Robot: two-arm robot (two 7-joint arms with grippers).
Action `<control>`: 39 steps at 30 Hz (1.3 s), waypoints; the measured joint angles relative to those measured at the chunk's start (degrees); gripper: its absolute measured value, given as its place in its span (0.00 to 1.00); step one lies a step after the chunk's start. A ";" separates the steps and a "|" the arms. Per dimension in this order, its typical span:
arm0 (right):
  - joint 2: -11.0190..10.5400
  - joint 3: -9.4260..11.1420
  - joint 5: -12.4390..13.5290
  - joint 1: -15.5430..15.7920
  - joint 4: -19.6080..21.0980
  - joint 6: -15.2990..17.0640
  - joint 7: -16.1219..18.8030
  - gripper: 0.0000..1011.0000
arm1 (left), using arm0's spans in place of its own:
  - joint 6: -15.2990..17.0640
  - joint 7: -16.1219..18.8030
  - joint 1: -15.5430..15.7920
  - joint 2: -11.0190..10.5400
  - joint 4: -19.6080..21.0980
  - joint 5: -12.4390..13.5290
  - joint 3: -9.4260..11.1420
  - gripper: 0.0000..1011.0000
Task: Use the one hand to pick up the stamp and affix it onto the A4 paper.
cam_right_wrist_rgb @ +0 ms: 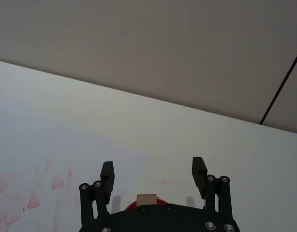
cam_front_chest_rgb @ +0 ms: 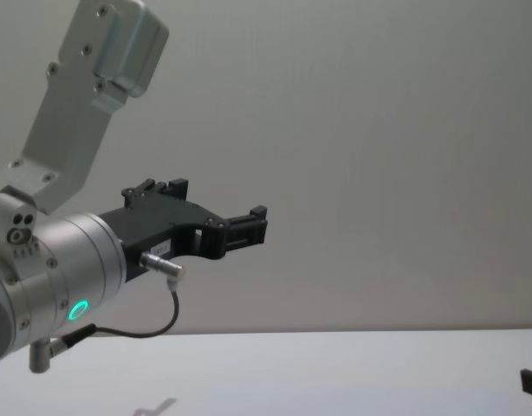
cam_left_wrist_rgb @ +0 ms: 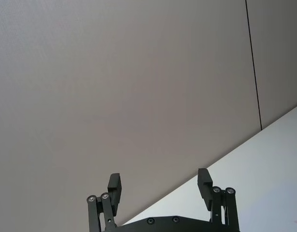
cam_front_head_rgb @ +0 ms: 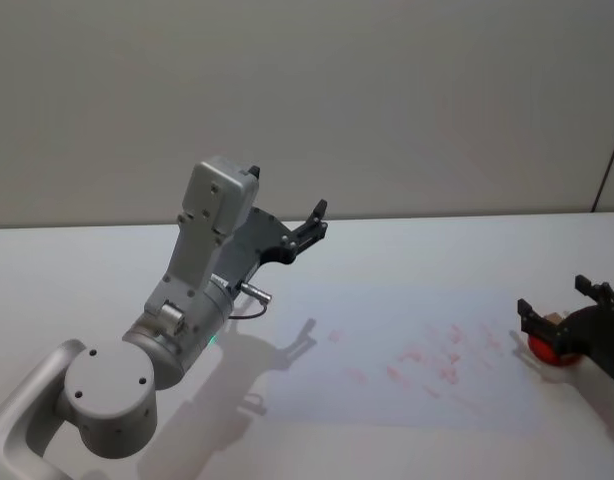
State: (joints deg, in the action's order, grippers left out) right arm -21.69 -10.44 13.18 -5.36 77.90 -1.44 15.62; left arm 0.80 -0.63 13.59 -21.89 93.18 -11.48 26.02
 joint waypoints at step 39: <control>1.42 -1.28 2.03 3.08 13.07 2.03 -6.82 0.99 | 0.00 0.00 0.00 0.00 0.00 0.00 0.00 0.99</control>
State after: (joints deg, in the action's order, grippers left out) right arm -20.27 -11.72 15.21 -2.28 90.97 0.59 8.81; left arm 0.79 -0.63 13.59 -21.89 93.18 -11.48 26.02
